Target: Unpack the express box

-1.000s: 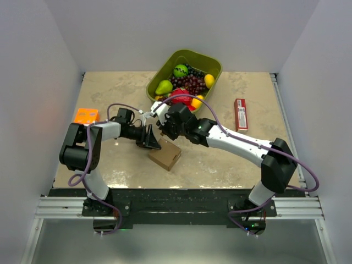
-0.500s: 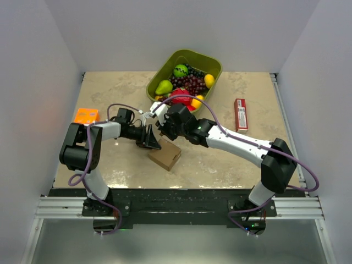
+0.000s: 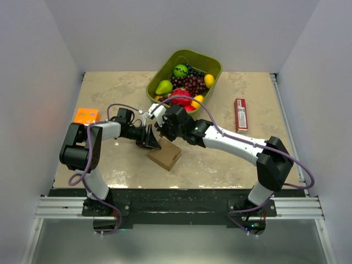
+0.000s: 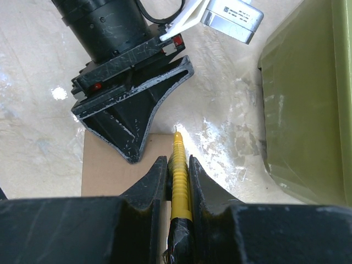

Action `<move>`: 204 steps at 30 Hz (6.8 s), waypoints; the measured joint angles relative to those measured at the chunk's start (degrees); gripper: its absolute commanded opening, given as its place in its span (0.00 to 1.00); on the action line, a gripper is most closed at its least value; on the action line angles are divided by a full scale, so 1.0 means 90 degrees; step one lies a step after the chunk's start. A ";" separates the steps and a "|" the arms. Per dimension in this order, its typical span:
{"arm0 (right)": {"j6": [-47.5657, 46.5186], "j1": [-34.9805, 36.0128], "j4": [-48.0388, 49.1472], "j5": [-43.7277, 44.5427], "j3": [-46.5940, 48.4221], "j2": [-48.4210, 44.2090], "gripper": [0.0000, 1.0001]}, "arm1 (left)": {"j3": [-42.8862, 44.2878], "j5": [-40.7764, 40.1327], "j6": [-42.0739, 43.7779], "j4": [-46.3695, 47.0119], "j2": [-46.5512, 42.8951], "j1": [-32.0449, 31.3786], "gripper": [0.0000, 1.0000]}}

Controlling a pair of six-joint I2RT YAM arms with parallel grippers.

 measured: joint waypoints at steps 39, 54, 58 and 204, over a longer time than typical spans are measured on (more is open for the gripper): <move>-0.0053 0.0041 -0.0296 0.0095 0.0165 0.0168 0.00 | 0.0068 0.0163 -0.0117 -0.0007 0.0197 0.0068 0.57; 0.0124 0.0041 -0.0401 0.0104 0.0168 0.0165 0.00 | 0.0109 0.0255 -0.0197 -0.0010 0.0328 0.0073 0.40; 0.0168 0.0041 -0.0452 0.0124 0.0168 0.0158 0.00 | 0.0114 0.0277 -0.0233 -0.0007 0.0345 0.0075 0.34; -0.2006 -0.2681 -0.3123 -0.1265 0.1073 -0.1168 0.00 | -0.0058 -0.1171 -0.1117 0.0095 -0.0729 -0.0211 0.76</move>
